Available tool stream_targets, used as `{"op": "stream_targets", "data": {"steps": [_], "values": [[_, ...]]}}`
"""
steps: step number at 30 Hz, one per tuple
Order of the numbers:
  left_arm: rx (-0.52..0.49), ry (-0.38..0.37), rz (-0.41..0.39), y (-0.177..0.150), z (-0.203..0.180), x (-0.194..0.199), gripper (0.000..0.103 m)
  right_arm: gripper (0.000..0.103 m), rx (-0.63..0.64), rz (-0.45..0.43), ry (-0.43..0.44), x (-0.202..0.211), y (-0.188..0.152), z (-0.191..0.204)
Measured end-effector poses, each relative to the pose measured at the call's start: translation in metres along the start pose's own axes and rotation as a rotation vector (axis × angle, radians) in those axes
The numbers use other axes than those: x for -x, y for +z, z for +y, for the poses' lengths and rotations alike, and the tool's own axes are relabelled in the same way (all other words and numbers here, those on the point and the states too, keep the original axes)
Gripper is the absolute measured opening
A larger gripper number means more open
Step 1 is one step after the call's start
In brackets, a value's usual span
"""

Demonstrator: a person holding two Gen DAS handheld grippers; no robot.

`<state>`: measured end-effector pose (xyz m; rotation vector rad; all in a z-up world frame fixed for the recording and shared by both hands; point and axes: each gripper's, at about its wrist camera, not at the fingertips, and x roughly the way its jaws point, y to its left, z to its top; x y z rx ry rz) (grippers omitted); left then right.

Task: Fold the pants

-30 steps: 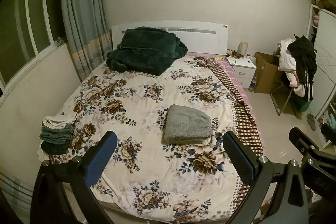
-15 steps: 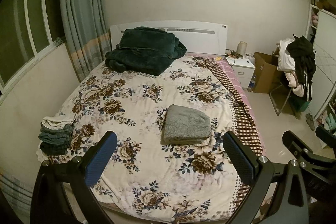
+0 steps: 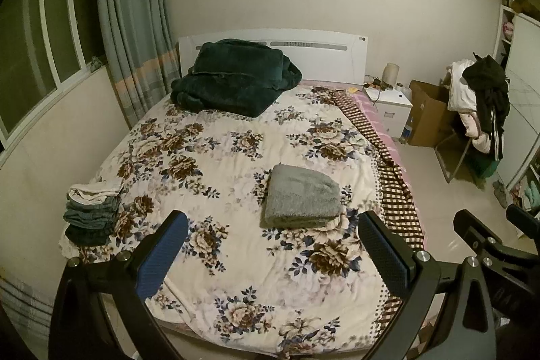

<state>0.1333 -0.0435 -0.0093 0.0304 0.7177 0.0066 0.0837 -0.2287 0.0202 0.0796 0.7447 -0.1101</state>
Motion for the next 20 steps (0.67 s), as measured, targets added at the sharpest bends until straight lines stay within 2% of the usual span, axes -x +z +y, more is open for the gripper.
{"op": "stream_targets", "data": {"steps": [20], "values": [[0.0, 0.0, 0.007, -0.011, 0.0, 0.0, 0.103, 0.103, -0.012, 0.016, -0.013, -0.006, -0.011, -0.006]]}}
